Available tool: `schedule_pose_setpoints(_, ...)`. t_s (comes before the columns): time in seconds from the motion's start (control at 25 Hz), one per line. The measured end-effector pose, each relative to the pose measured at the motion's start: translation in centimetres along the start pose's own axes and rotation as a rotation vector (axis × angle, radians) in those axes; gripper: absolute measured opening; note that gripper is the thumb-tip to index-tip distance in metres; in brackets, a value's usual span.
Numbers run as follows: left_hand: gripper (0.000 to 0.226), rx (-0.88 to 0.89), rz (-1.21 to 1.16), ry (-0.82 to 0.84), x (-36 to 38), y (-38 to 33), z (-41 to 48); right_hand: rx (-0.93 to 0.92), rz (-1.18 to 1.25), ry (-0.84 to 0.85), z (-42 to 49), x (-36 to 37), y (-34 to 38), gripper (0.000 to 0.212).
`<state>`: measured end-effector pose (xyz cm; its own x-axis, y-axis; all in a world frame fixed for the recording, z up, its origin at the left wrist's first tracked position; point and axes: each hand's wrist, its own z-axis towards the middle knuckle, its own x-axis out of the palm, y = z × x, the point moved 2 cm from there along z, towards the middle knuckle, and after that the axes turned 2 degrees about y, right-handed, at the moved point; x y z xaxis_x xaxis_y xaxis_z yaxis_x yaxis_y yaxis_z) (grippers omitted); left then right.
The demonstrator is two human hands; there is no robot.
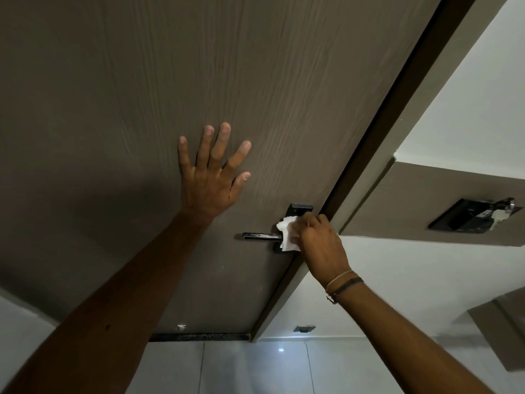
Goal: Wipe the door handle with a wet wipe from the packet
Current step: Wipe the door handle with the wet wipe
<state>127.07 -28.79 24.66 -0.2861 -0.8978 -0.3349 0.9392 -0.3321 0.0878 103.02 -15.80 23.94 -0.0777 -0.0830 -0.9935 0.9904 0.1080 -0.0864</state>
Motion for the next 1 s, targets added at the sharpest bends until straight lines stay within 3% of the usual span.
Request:
schedule_pose_setpoints(0.2,0.073,0.006,-0.023,-0.038,0.2,-0.1,0.0,-0.168,-0.148,0.006,-0.3,1.1,1.3,0.056)
schedule_pose_setpoints(0.44,0.072,0.017,-0.017,-0.067,0.1,-0.1,0.0,-0.217,0.073,0.046,2.8,0.9,6.6,0.033)
schedule_pose_setpoints(0.64,0.071,0.005,-0.026,-0.077,0.4,-0.2,-0.3,-0.259,-0.100,0.003,1.0,-0.1,2.9,0.041)
schedule_pose_setpoints(0.84,0.071,0.013,-0.024,-0.078,0.7,0.1,-0.3,-0.306,-0.052,0.054,3.1,0.2,8.7,0.029)
schedule_pose_setpoints(1.0,0.071,0.002,-0.044,-0.072,0.9,0.1,-0.5,-0.332,-0.143,0.118,2.7,-0.2,5.4,0.034)
